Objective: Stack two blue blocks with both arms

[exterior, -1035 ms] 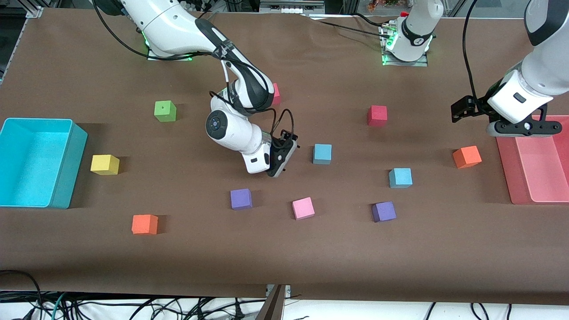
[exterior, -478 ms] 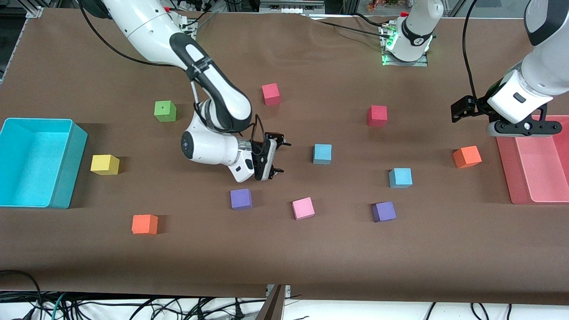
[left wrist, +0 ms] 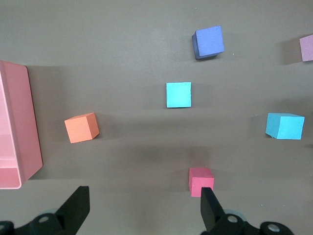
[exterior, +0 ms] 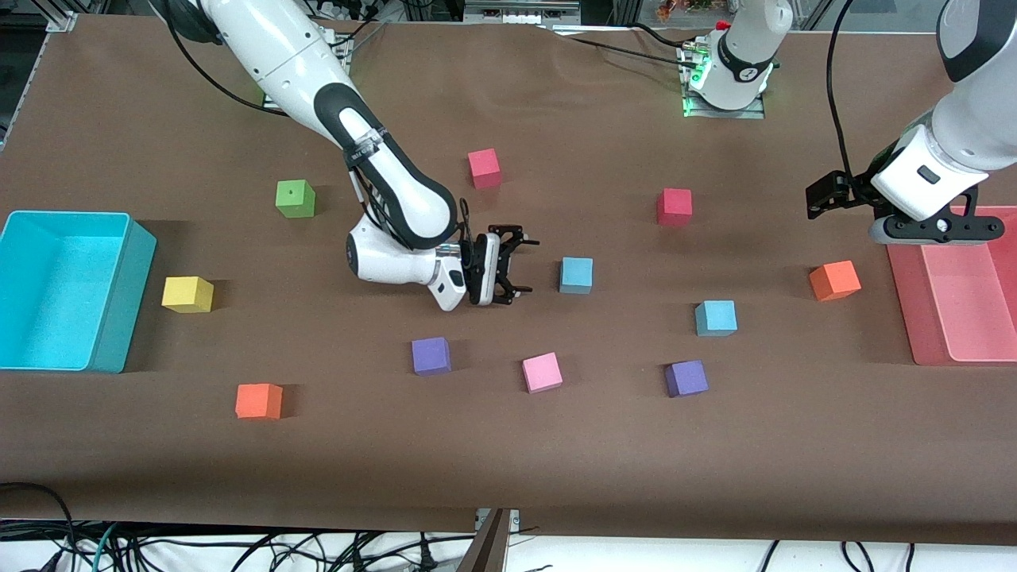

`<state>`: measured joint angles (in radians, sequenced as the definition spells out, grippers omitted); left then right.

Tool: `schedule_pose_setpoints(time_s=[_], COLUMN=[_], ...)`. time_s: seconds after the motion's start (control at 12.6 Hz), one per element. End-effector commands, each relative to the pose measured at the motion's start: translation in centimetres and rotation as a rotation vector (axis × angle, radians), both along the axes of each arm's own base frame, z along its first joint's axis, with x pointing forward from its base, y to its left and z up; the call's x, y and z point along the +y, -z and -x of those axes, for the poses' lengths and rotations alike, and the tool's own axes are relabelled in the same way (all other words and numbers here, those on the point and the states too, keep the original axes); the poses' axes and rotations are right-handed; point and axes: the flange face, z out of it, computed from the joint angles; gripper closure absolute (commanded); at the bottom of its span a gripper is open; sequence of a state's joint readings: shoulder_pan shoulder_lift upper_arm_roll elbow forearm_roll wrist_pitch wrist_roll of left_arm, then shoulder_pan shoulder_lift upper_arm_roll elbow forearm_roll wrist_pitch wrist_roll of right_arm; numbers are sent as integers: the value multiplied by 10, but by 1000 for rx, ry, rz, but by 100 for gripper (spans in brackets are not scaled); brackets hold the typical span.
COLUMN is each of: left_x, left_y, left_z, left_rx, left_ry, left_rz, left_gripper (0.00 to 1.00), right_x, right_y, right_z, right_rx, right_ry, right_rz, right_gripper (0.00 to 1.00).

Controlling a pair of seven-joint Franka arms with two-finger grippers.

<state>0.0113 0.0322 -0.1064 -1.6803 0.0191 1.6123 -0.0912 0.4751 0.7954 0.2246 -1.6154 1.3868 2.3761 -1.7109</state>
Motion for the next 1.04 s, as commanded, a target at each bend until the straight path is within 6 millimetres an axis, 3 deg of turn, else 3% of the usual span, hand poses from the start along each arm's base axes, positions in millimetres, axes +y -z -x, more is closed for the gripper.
schedule_pose_setpoints(time_s=[0.0,0.24,0.56,0.96], left_x=[0,0,1,-2], left_y=[1,34,84,174], left_z=[-3,-17,-29,-46], left_rx=[13,50,11,-53], left_ry=[13,6,2,-71], left_rz=[32,36,42,56], left_gripper=[0,0,0,0], right_x=[3,6,9,42], right_y=[16,34,39,29], right_z=[7,14,8,9], right_rx=[-94,-122,-155,-250], right_ry=[-23,-21,25,55], right_rz=[-38,-49,3,52], right_gripper=[1,1,0,1])
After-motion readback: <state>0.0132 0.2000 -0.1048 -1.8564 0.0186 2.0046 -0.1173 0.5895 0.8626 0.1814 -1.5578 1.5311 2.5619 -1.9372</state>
